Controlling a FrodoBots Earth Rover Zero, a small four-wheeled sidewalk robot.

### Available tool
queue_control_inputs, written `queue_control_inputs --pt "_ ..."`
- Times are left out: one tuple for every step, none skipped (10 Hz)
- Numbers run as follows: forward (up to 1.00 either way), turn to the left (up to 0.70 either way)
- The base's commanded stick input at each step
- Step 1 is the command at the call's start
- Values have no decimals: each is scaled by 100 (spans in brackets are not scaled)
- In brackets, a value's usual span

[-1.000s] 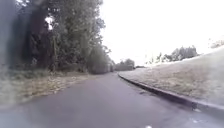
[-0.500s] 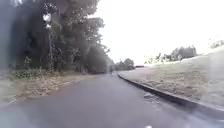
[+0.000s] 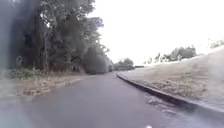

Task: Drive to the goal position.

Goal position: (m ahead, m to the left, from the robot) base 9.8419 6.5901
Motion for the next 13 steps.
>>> queue_control_inputs --pt "100 0" --pt "100 0" --pt "100 0" --pt "100 0" --pt "100 0" --pt "100 0" --pt "100 0" --pt "100 0" --pt "100 18" --pt "100 40" --pt "100 40" --pt "100 40" --pt "100 40"
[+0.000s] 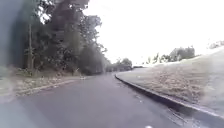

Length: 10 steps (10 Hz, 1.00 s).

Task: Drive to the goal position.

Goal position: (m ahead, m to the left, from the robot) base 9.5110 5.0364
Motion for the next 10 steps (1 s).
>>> queue_control_inputs --pt "100 40" --pt "100 30" --pt "100 5" --pt "100 0" --pt "100 0" --pt "100 0" --pt "100 0" --pt "100 0" --pt "100 0" --pt "100 4"
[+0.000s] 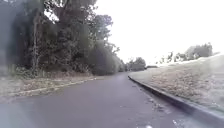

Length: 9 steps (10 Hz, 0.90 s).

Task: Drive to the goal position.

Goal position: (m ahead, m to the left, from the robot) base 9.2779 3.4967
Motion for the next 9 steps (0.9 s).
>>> queue_control_inputs --pt "100 23" --pt "100 25" --pt "100 0" --pt "100 0" --pt "100 0" --pt "100 0" --pt "100 0" --pt "100 0" --pt "100 0"
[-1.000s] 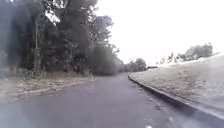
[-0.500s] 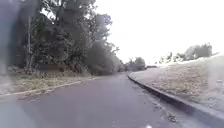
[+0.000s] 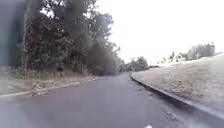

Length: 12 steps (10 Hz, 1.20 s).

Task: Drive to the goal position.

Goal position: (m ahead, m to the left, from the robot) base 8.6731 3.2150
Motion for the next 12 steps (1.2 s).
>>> queue_control_inputs --pt "100 0" --pt "100 0" --pt "100 0" --pt "100 0" --pt "100 0" --pt "100 0" --pt "100 0" --pt "100 0" --pt "100 0" --pt "100 0" --pt "100 0" --pt "100 -17"
